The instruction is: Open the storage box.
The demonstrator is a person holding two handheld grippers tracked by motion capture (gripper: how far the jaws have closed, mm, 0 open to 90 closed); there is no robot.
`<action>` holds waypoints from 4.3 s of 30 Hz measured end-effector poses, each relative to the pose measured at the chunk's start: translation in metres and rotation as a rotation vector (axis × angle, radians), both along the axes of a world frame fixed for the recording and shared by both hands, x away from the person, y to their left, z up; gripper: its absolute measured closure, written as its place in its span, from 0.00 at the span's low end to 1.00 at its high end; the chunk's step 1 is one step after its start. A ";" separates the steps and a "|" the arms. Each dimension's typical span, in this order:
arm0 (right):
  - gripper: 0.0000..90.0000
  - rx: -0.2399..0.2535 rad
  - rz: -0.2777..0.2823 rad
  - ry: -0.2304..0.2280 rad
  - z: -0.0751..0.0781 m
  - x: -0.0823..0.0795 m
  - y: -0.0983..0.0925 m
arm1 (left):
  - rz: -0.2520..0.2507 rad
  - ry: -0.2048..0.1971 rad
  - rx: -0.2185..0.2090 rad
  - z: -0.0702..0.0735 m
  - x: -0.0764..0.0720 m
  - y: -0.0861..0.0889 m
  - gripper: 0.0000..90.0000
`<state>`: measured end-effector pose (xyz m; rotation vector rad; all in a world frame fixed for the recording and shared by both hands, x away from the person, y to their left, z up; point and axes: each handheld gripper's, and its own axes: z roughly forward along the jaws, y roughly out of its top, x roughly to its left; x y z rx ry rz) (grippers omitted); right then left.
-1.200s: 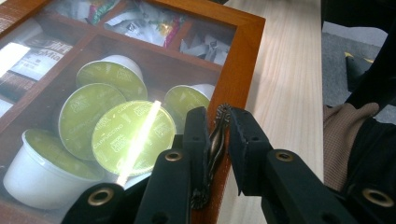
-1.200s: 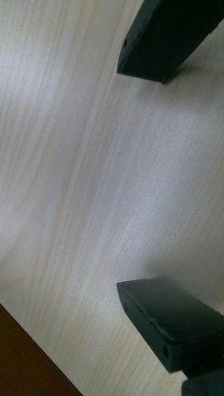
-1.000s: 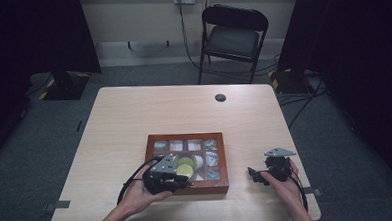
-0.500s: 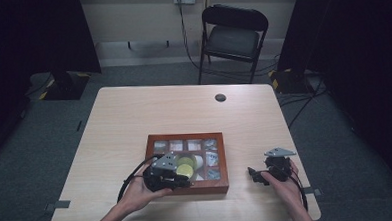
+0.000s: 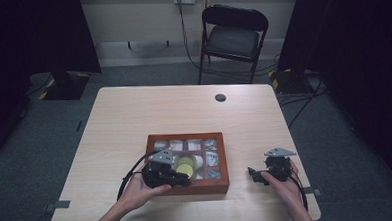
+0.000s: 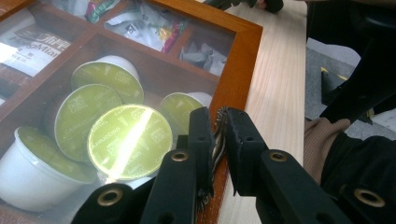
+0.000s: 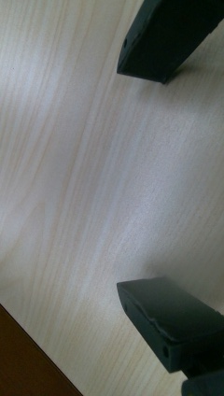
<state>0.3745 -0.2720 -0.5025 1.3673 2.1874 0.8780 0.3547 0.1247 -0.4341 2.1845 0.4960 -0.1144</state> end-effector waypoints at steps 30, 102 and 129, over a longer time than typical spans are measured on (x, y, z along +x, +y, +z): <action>0.00 0.000 0.000 0.000 0.000 0.000 0.000 | -0.016 0.057 -0.045 0.028 0.015 0.004 0.90; 0.00 0.000 -0.002 0.000 0.000 0.000 0.000 | 0.082 0.087 -0.150 0.083 0.047 0.014 0.90; 0.00 0.000 -0.004 0.001 0.000 0.000 0.000 | 0.107 0.046 -0.167 0.096 0.057 0.016 0.90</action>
